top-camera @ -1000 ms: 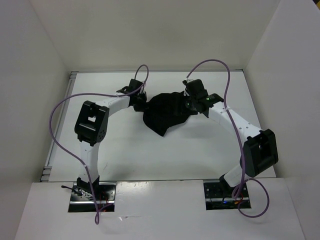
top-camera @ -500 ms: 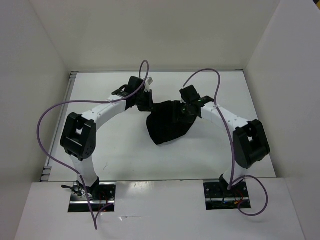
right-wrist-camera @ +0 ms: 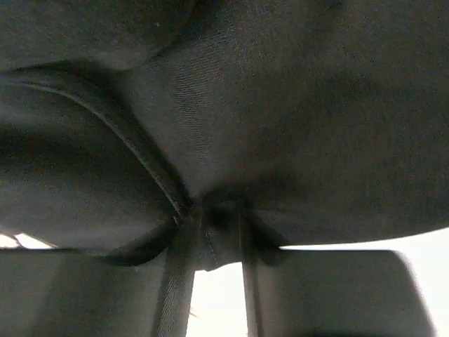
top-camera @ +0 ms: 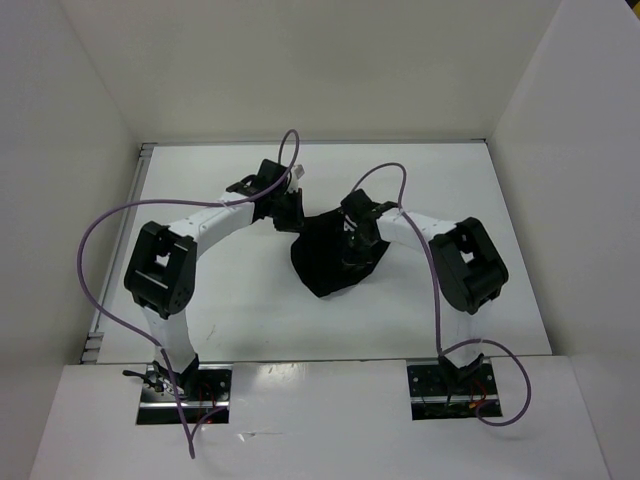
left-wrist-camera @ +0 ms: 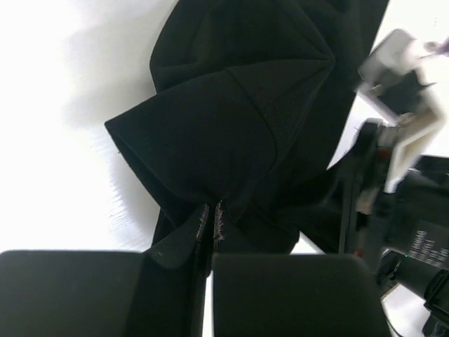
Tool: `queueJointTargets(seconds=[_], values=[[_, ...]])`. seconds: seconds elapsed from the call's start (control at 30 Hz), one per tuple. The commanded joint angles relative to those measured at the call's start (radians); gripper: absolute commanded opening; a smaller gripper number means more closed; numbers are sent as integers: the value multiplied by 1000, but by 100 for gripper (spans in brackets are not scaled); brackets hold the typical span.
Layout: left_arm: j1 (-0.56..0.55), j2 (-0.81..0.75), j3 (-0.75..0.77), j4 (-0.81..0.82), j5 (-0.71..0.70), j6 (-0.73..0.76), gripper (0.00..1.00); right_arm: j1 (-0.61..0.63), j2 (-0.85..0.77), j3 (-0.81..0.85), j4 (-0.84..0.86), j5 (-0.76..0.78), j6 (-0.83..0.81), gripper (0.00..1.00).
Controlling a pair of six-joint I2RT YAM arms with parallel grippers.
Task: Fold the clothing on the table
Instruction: Flatten the skirt out
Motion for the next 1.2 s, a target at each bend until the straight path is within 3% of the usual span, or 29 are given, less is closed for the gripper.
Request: queueJointTargets(seconds=[0.0,0.03,0.07,0.33,0.53,0.57,0.63,0.67,0.8,1.17], values=[[-1,10,12,-4,15,8,3,7,23,12,16,-47,-7,12],[-1,10,12,-13,6,8,5,7,23,12,16,-26,-7,2],[-1,10,12,-13,-3,8,6,7,11,3,16,24,5,0],[38,-29,3,-32,-29,17,44,7,-190,45,-145,295,45,0],[38,-59,-46,-19,-19,17,46,-22,-253,78,-179,280,38,0],[38,-68,-57,-19,-19,17,46,-22,-253,87,-179,239,25,9],[38,-78,-92,-19,-19,8,47,-10,-225,87,-193,136,14,48],[38,-88,-106,-19,-31,8,47,4,-225,78,-193,126,5,56],[38,-97,-154,-10,-40,-2,47,54,-199,55,-181,99,5,65],[38,-97,-165,-21,-31,-11,47,90,-118,-21,-121,-49,36,67]])
